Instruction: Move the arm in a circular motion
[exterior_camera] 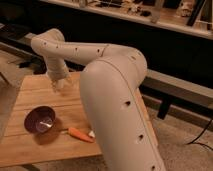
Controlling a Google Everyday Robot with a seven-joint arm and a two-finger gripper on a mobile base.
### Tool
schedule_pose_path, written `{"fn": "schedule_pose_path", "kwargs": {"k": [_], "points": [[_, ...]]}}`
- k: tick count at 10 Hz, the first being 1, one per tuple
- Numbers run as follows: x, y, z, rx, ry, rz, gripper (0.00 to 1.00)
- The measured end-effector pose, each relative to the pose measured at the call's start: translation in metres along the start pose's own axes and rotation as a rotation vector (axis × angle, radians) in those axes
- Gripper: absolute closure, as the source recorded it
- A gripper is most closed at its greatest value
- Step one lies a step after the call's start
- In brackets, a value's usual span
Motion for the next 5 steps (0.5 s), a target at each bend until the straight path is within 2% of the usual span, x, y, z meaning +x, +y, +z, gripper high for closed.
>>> {"fn": "schedule_pose_path", "kwargs": {"k": [1, 3, 5], "points": [[0.012, 0.009, 0.0, -0.011, 0.004, -0.012, 0.35], [0.053, 0.021, 0.003, -0.029, 0.034, -0.025, 0.35], [0.093, 0.009, 0.008, -0.033, 0.067, 0.012, 0.35]]}}
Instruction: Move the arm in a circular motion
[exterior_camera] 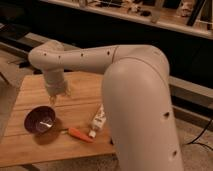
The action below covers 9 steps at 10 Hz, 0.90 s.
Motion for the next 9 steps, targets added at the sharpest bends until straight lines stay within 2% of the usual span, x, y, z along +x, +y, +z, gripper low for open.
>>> {"fn": "schedule_pose_path", "kwargs": {"k": [1, 2, 5, 7, 9], "points": [[0.012, -0.01, 0.002, 0.001, 0.006, 0.027, 0.35], [0.028, -0.031, 0.001, 0.008, 0.013, 0.076, 0.35], [0.043, -0.077, -0.003, 0.019, 0.003, 0.182, 0.35], [0.032, -0.092, -0.003, 0.008, -0.01, 0.218, 0.35], [0.011, -0.089, 0.003, -0.026, -0.017, 0.208, 0.35]]}}
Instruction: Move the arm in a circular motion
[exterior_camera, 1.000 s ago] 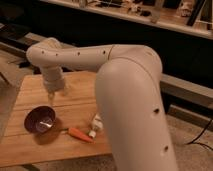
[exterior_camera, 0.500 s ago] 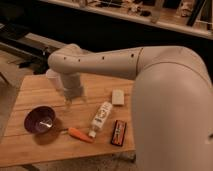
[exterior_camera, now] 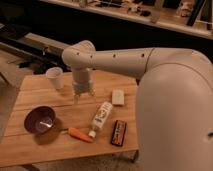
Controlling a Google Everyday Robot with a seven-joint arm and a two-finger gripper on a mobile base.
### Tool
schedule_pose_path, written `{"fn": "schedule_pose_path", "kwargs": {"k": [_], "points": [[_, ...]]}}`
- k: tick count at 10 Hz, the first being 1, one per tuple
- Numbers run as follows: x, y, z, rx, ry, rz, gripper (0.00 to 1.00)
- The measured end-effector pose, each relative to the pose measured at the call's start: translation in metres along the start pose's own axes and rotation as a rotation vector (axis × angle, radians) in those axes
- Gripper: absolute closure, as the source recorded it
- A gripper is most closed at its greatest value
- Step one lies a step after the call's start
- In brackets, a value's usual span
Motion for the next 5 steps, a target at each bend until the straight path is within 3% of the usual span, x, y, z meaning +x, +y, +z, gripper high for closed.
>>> {"fn": "schedule_pose_path", "kwargs": {"k": [5], "points": [[-0.0062, 0.0025, 0.0026, -0.009, -0.003, -0.01, 0.35]]}}
